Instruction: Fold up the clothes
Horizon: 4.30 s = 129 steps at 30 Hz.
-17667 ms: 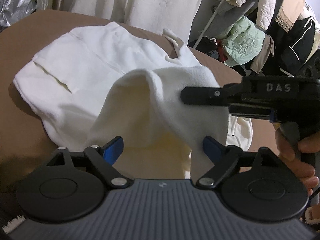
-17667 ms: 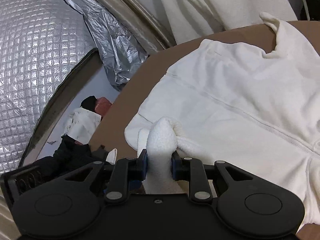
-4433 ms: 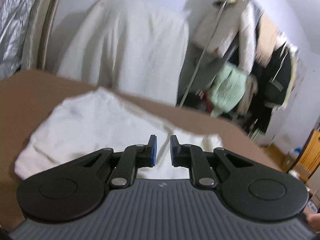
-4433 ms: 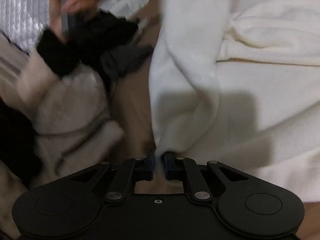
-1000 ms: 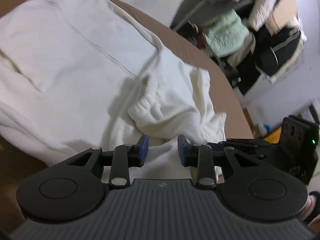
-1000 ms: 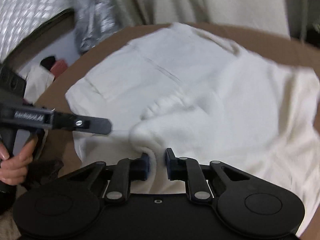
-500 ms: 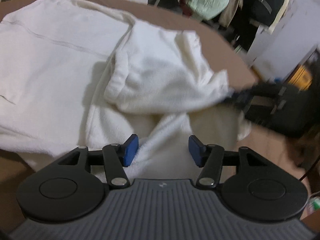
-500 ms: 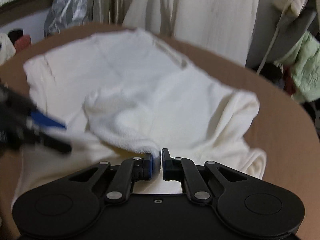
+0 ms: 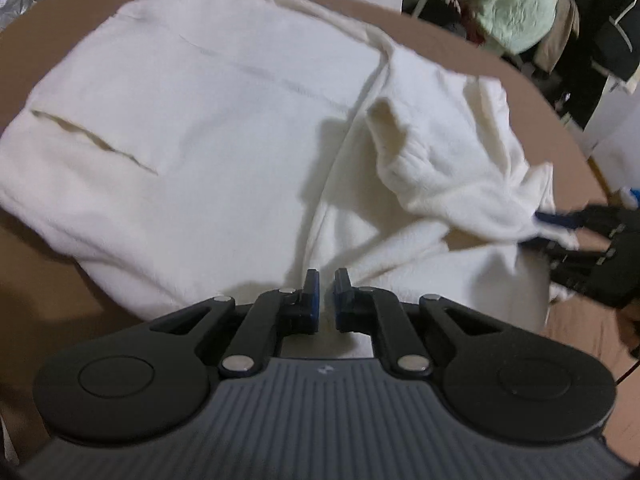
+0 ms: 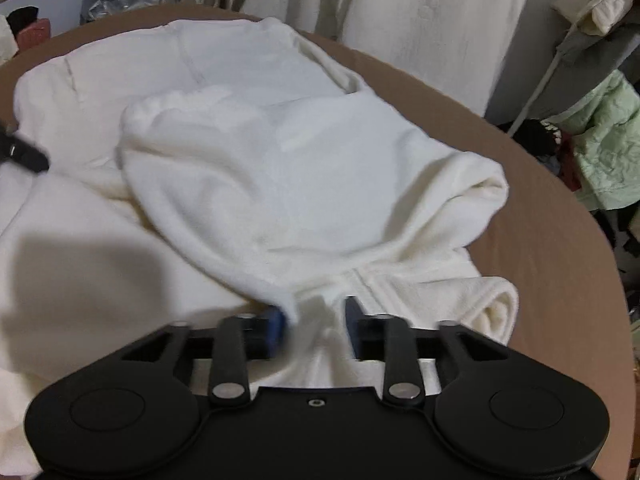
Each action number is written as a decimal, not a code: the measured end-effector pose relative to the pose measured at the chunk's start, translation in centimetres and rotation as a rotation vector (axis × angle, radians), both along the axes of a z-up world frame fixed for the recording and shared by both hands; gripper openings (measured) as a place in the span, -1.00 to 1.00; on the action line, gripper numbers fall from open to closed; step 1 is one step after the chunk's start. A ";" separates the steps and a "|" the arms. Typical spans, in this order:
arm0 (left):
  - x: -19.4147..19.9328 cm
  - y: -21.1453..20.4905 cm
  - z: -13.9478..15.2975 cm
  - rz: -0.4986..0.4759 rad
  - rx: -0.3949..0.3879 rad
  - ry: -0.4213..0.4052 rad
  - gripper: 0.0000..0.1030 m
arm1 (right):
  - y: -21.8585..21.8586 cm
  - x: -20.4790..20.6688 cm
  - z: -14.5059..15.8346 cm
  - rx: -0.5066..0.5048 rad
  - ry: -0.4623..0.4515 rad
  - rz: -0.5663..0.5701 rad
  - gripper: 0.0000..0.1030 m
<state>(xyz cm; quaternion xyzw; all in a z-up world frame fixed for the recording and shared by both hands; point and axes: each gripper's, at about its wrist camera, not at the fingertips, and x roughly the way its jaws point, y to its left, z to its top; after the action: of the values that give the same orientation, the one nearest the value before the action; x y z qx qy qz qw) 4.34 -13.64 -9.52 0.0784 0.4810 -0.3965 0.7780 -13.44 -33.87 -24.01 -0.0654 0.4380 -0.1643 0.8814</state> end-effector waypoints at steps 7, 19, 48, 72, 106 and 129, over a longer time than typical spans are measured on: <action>-0.5 -0.3 0.3 -0.113 -0.141 0.021 0.00 | 3.9 1.4 1.0 -0.099 -0.036 0.244 -0.15; 0.5 0.1 -2.1 -0.085 -0.139 0.136 0.00 | 6.3 6.4 0.7 -0.335 -0.060 0.479 -0.80; 4.5 4.2 -4.0 0.241 -0.330 0.499 -0.39 | -7.5 2.1 1.8 0.574 -0.187 -0.096 -0.05; 2.1 6.2 -2.9 0.201 -0.145 0.269 0.21 | 5.7 -7.1 -2.4 0.837 -0.029 0.172 0.02; 9.3 12.6 3.0 0.637 0.140 -0.042 0.26 | 3.6 -3.1 10.6 0.524 -0.043 0.347 -0.31; 20.0 18.6 -5.8 0.846 -0.312 0.175 0.24 | -5.3 13.7 8.5 0.358 0.132 0.200 -0.01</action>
<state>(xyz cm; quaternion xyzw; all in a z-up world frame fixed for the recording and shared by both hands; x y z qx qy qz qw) 24.33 4.91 -15.33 -0.2766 0.4693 -0.1169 0.8304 0.30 -39.19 -15.52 0.0383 0.5085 0.0092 0.8601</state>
